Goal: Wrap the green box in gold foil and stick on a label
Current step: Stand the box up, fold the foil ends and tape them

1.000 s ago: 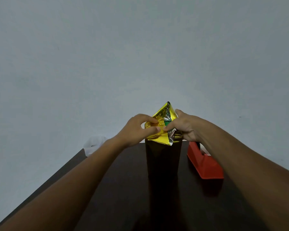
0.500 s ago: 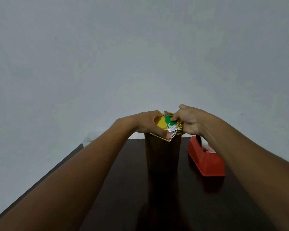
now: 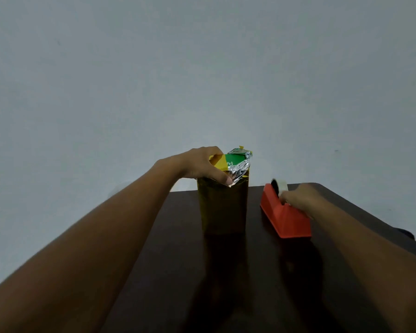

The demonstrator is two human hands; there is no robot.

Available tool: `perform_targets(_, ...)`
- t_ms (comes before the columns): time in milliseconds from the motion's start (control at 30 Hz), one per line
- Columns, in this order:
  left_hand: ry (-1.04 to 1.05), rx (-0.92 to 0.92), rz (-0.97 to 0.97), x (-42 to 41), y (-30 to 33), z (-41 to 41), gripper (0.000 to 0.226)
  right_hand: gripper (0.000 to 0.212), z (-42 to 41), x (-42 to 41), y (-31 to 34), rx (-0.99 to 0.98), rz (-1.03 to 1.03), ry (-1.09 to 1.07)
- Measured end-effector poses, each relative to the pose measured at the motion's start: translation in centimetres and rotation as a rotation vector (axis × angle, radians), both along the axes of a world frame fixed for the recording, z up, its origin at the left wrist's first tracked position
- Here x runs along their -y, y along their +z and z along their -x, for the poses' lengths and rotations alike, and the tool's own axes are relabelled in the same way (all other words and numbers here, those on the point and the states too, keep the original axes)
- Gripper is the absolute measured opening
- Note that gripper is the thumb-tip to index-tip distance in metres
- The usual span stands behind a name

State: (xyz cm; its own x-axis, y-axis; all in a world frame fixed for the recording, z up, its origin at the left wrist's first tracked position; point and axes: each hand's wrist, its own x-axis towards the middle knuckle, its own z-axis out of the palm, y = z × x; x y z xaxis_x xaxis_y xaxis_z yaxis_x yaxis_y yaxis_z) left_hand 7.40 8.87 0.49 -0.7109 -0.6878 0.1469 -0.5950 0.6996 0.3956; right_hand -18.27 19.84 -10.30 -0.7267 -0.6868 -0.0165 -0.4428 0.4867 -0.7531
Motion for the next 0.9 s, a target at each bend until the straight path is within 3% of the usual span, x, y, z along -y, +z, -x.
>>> perform_targets(133,-0.066,-0.024,-0.083,0.5,0.3,-0.9,0.081,0.058,0.0,-0.9,-0.4,0.22,-0.063,0.022)
perform_targets(267,-0.09,-0.039,-0.177,0.1,0.2,-0.6,0.079,0.049,-0.5,-1.0,0.8,0.433,-0.052,0.018)
perform_targets(400,-0.059,-0.016,-0.19,-0.3,0.2,0.0,0.089,0.026,-0.1,-1.0,1.1,0.612,0.023,0.03)
perform_targets(500,-0.032,-0.026,-0.215,-0.6,0.1,0.0,0.077,0.038,0.1,-1.4,0.5,0.724,0.136,-0.006)
perform_targets(600,-0.017,-0.032,-0.23,-0.5,0.1,0.1,0.077,0.043,-0.1,-2.0,-0.4,0.772,0.241,-0.024)
perform_targets(667,-0.009,-0.036,-0.235,-0.5,0.0,0.1,0.08,0.034,-0.7,-2.8,-1.2,0.767,0.284,-0.044)
perform_targets(900,0.012,-0.035,-0.24,0.0,-0.2,0.1,0.076,0.019,-2.2,-3.2,-5.5,0.553,0.5,-0.084)
